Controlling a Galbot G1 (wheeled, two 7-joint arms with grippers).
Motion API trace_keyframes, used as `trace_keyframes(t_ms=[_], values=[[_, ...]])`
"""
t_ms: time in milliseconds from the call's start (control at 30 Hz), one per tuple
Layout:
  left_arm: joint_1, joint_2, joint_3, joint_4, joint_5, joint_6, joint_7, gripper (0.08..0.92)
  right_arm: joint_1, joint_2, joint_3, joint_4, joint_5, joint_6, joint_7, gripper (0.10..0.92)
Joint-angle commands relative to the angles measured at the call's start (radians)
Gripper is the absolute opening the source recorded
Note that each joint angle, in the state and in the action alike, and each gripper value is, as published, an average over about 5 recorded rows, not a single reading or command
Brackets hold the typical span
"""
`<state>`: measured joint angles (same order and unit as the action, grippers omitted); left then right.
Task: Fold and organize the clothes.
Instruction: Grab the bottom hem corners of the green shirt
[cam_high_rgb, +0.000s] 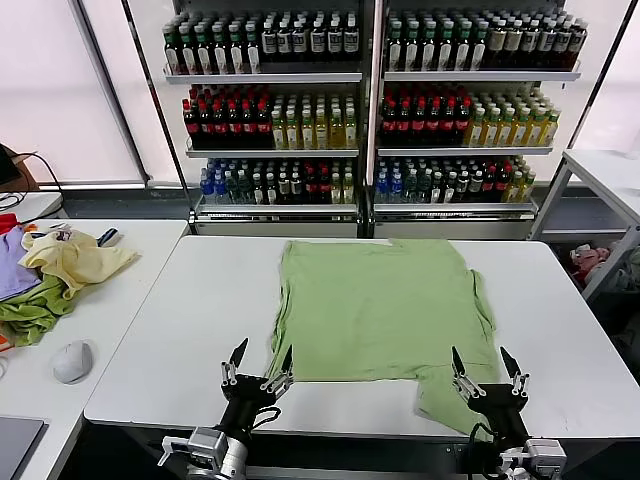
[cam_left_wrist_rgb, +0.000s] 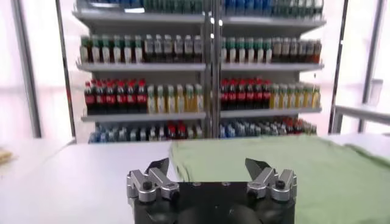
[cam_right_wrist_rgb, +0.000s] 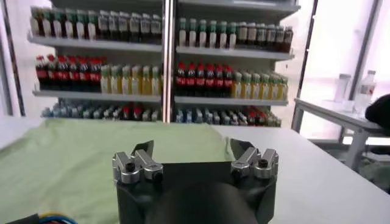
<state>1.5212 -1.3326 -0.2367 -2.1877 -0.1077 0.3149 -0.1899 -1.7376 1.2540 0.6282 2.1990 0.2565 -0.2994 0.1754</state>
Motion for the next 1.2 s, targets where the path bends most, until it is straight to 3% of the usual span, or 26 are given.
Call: trace_keyframes(t_ms=[33,400,800,967,1200], values=[[-0.111,0.031,0.036,0.096,-0.025,0.141,-0.054,0.823,-0.019,-0.014,0.016,-0.018,0.009,-0.091,0.01,0.823],[-0.186,0.024,0.065,0.202,-0.025,0.22,-0.094,0.823,-0.055,-0.003,-0.005,-0.047,0.004,-0.112,0.017,0.823],[-0.158,0.028,0.077,0.222,-0.012,0.268,-0.1,0.823,-0.062,0.013,-0.02,-0.051,0.033,-0.123,0.023,0.822],[-0.139,0.03,0.088,0.207,-0.02,0.266,-0.089,0.789,-0.062,0.011,-0.027,-0.048,0.063,-0.124,0.024,0.734],[-0.13,0.034,0.087,0.194,-0.039,0.259,-0.078,0.594,-0.063,0.007,-0.031,-0.042,0.109,-0.13,0.016,0.54]])
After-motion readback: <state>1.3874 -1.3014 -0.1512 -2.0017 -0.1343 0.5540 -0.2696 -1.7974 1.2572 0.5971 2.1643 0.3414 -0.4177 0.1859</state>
